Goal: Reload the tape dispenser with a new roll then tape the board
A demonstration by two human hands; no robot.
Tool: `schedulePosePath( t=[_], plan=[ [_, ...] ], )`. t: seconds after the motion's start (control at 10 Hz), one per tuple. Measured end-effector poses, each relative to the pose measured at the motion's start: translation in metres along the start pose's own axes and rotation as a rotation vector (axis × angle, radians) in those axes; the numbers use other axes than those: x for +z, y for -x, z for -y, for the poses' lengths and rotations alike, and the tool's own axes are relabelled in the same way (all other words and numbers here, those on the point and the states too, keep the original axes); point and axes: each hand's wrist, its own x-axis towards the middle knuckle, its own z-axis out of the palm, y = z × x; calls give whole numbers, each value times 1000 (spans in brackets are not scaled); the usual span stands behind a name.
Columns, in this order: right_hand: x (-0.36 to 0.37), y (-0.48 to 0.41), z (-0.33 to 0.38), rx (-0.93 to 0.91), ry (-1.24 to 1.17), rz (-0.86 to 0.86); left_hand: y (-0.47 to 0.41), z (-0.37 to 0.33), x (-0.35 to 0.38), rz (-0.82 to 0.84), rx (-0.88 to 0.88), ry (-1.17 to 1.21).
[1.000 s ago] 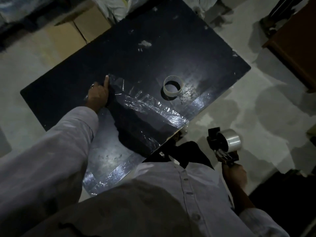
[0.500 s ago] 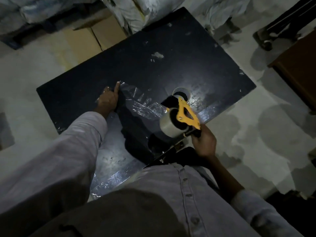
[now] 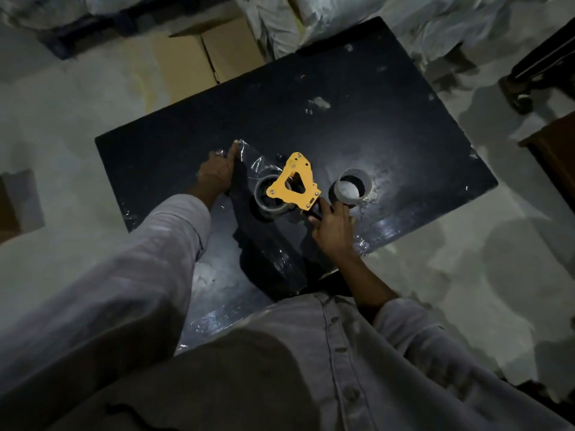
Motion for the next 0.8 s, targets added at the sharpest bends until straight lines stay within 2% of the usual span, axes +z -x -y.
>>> schedulePosePath(
  t=[0.1, 0.3, 0.4, 0.5, 0.6, 0.7, 0.8],
  plan=[
    [-4, 0, 2, 22, 31, 11, -1, 5, -5, -25, 49, 30],
    [-10, 1, 3, 30, 27, 33, -9, 16, -19, 46, 33, 91],
    [-15, 3, 5, 37, 41, 56, -7, 17, -26, 38, -155, 190],
    [-15, 3, 4, 18, 45, 60, -2, 22, -30, 84, -266, 273],
    [-22, -2, 2, -7, 41, 93, 3, 28, -32, 62, -269, 315],
    [-25, -4, -3, -55, 48, 74, 23, 17, -34, -98, -228, 384],
    [-36, 1, 9, -92, -63, 19, 46, 4, -25, -291, -197, 435]
  ],
)
